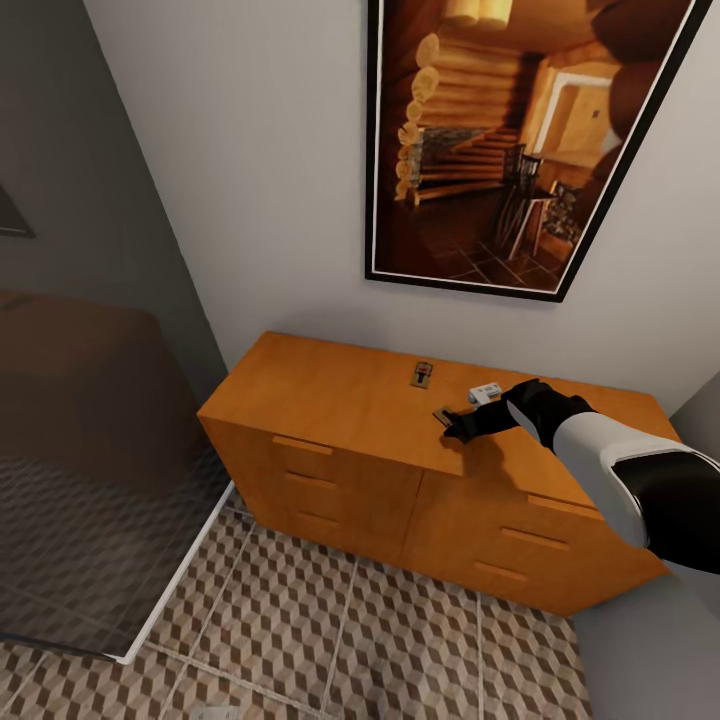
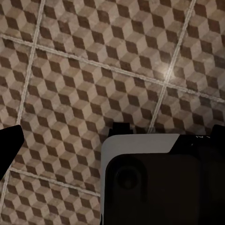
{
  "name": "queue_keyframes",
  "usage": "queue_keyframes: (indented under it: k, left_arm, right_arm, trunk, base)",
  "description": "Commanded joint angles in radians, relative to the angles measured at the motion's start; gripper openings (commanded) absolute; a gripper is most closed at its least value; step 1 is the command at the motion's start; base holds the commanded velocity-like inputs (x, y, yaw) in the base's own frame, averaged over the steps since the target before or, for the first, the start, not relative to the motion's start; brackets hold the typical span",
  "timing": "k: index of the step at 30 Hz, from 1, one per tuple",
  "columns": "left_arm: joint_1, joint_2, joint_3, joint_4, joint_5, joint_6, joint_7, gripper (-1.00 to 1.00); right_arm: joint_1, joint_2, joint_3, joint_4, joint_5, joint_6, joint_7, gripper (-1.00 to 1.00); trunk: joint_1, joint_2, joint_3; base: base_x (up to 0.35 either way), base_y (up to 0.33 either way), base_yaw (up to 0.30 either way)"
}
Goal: Take the four mousetraps from the cabinet in the bathroom and place them on the bathroom floor. Make sure all four end up on the same floor surface, and ensure that at least two of them are either under or directly next to the same bathroom sink.
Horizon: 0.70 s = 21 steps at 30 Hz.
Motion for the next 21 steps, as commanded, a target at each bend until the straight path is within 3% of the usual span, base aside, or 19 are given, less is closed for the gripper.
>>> queue_keyframes:
  k: [1, 21]
  left_arm:
    - [-0.002, -0.001, -0.008, 0.004, 0.004, -0.006, 0.001, 1.0]
    - [-0.002, -0.001, -0.008, 0.004, 0.005, -0.006, 0.001, 1.0]
  right_arm:
    - [0.0, -0.001, 0.0, -0.002, 0.012, 0.003, 0.006, 1.0]
    - [0.0, -0.001, 0.0, -0.002, 0.012, 0.003, 0.008, 1.0]
  trunk:
    - [0.001, -0.002, -0.002]
    - [0.001, -0.002, -0.002]
  base:
    - [0.0, 0.0, 0.0]
    - [0.0, 0.0, 0.0]
